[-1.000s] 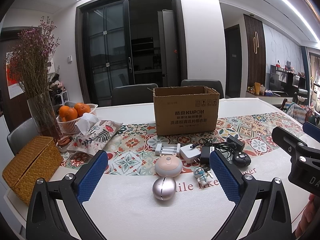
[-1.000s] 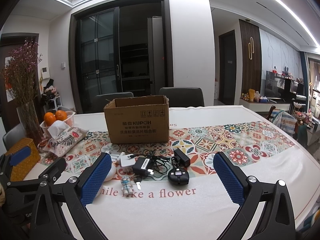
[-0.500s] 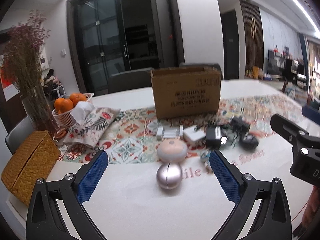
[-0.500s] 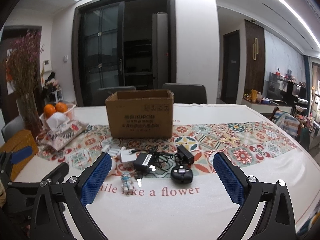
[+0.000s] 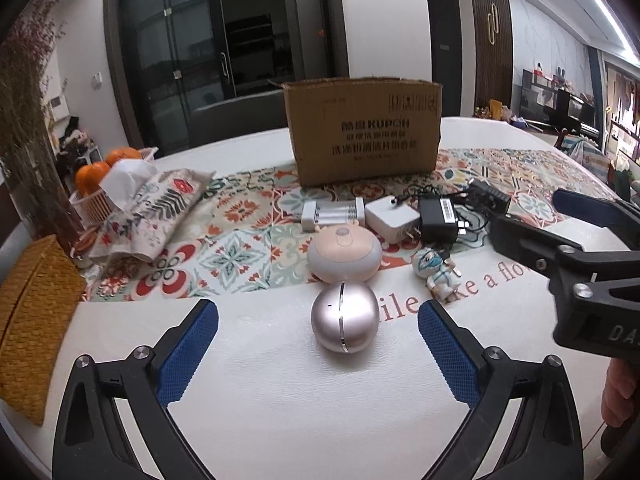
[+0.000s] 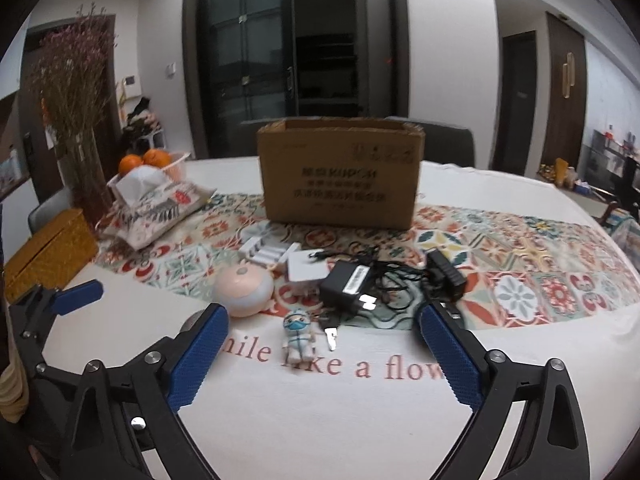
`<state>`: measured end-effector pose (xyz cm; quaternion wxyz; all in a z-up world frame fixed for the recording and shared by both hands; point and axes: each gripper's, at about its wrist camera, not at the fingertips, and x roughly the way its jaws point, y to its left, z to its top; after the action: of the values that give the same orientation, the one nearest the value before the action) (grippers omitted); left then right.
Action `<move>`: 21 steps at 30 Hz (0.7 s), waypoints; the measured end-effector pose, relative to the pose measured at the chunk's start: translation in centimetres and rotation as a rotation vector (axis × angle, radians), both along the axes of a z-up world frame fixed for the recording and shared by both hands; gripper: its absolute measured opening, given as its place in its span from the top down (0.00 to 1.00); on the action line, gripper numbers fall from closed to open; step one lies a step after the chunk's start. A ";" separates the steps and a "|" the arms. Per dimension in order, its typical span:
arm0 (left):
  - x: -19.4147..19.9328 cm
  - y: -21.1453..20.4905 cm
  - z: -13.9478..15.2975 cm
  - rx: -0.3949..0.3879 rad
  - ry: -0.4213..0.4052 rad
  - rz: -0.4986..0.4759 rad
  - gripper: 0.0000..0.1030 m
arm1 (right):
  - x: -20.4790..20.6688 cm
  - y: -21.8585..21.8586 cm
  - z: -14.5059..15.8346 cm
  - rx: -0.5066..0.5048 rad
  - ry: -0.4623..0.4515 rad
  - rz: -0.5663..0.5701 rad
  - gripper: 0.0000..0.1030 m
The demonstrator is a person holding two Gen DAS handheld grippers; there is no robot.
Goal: Organize rigid objects
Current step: 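Grasp the silver egg speaker with the left tool while the right tool grasps the masked figurine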
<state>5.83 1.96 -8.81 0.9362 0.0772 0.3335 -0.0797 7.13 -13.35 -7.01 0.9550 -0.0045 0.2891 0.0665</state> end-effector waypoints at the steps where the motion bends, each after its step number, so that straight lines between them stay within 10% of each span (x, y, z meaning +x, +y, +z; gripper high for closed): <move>1: 0.3 0.1 -0.3 -0.008 0.014 -0.006 0.05 | 0.5 0.1 -0.4 0.002 0.017 0.010 0.10; 21: 4.1 -0.5 -3.9 -0.035 0.112 -0.052 0.18 | 5.9 0.6 -5.4 0.084 0.235 0.097 0.50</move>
<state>9.94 1.47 -12.67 0.9149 0.0649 0.3818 -0.1140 13.04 -12.79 -12.41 0.9096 0.0293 0.3953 0.1246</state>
